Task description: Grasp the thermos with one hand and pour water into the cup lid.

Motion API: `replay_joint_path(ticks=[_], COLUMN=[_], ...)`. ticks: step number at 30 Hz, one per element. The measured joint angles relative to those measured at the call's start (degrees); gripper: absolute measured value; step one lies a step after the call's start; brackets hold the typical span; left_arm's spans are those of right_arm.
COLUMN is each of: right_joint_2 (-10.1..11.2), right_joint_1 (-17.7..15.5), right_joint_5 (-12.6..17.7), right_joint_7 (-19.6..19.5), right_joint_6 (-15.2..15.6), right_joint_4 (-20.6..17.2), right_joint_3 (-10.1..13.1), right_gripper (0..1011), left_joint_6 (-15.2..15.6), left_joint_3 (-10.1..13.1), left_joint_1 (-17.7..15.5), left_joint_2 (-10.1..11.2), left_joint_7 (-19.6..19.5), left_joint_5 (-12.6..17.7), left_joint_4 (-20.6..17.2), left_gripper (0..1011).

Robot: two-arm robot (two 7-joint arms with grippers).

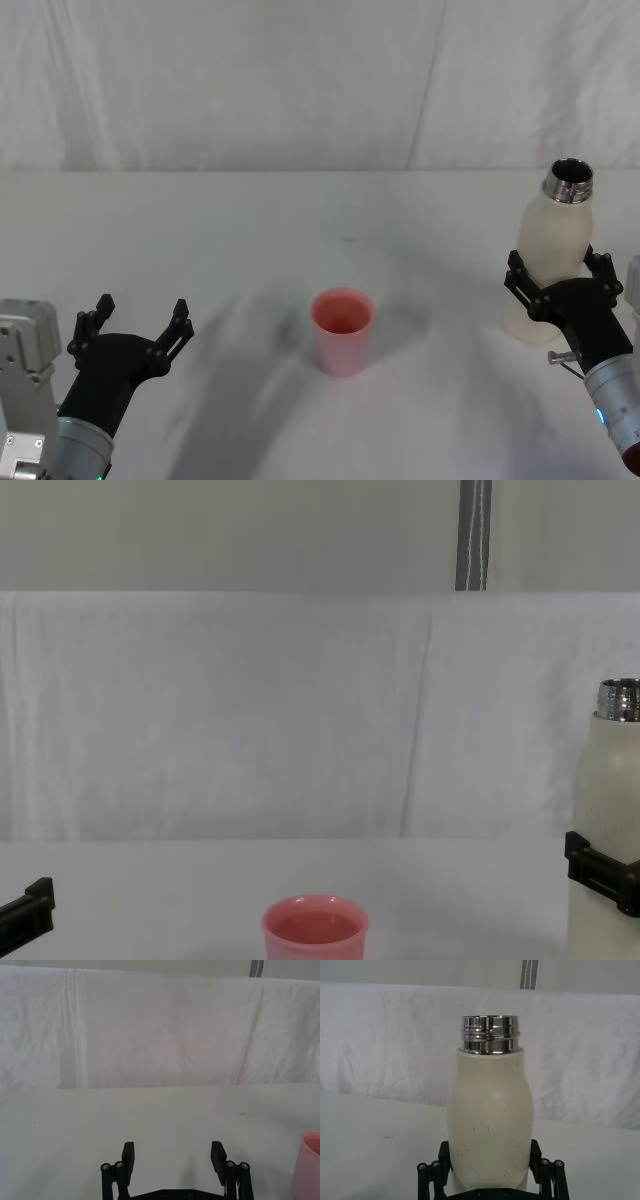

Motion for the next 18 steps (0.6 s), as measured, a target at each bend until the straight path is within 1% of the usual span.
replay_joint_path(ticks=[3,4,7,18], right_joint_2=[0.0,0.0,0.0,0.0], right_joint_1=[0.0,0.0,0.0,0.0], right_joint_5=[0.0,0.0,0.0,0.0], right_joint_7=[0.0,0.0,0.0,0.0], right_joint_6=[0.0,0.0,0.0,0.0], right_joint_4=[0.0,0.0,0.0,0.0], right_joint_3=[0.0,0.0,0.0,0.0], right_gripper=[950,974,1001,1001], left_joint_6=[0.0,0.0,0.0,0.0], left_joint_3=[0.0,0.0,0.0,0.0], left_joint_1=[0.0,0.0,0.0,0.0], left_joint_2=[0.0,0.0,0.0,0.0], left_joint_7=[0.0,0.0,0.0,0.0], left_joint_5=[0.0,0.0,0.0,0.0], left_joint_4=[0.0,0.0,0.0,0.0], left_gripper=[1001,1001,1001,1001])
